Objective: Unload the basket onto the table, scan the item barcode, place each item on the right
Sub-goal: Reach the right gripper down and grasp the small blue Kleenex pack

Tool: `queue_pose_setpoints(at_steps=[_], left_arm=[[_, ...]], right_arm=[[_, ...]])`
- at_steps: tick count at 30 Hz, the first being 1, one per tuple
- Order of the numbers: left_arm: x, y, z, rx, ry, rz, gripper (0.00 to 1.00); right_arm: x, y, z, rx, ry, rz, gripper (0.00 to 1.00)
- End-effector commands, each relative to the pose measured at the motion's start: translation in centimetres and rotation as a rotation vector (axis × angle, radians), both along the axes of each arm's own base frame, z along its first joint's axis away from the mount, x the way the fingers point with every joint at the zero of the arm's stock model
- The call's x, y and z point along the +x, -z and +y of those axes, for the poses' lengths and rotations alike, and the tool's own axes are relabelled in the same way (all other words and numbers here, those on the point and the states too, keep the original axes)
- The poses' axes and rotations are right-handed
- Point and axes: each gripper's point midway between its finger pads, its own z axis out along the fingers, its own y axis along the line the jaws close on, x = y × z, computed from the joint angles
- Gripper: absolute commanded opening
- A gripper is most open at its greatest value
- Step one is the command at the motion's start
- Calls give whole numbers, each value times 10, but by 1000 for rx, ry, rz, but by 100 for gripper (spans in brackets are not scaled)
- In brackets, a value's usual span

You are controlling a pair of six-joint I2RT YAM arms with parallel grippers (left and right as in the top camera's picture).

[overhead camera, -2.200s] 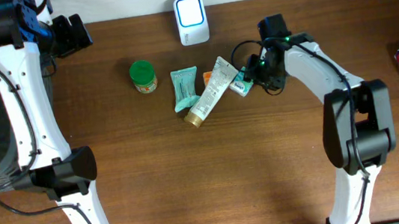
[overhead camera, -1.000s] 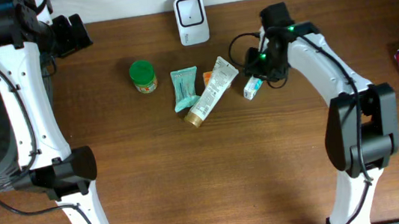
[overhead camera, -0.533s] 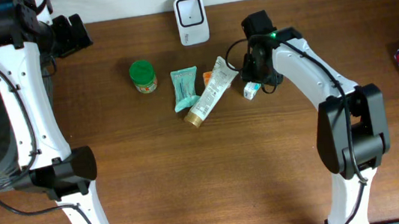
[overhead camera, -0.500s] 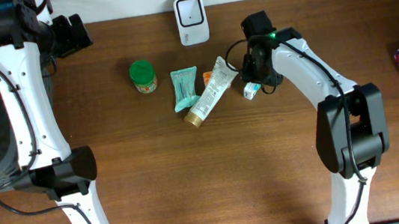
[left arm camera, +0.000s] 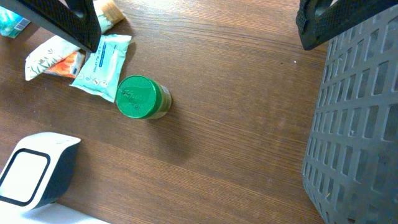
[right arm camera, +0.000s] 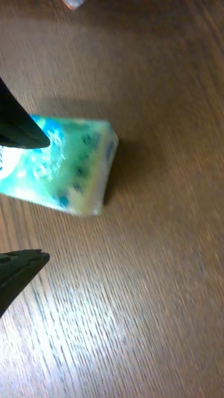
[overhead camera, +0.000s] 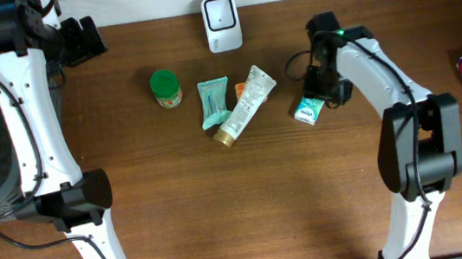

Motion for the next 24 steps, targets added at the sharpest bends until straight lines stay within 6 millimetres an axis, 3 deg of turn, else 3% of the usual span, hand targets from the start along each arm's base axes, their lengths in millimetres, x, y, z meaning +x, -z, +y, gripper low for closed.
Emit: queue_pose_setpoints(at_steps=[1,3,7,11,13,19,24], left_arm=[[-6,-20,2,12,-8,-47,99],[-6,-20,2,12,-8,-47,99],[-6,-20,2,12,-8,-47,99],[-6,-20,2,12,-8,-47,99],[-6,-20,2,12,-8,-47,99],[-6,-20,2,12,-8,-47,99],[-6,-20,2,12,-8,-47,99]], right_arm=[[-12,8,-8,40,-78,66,49],[-17,8,-16,105,-68,90,49],[-16,3,-3,325,-174,59,48],[-15,19,5,370,-180,32,49],[-16,24,20,465,-182,8,48],[-19,48,9,402,-111,6,48],[-17,47,12,419,-114,-2,21]])
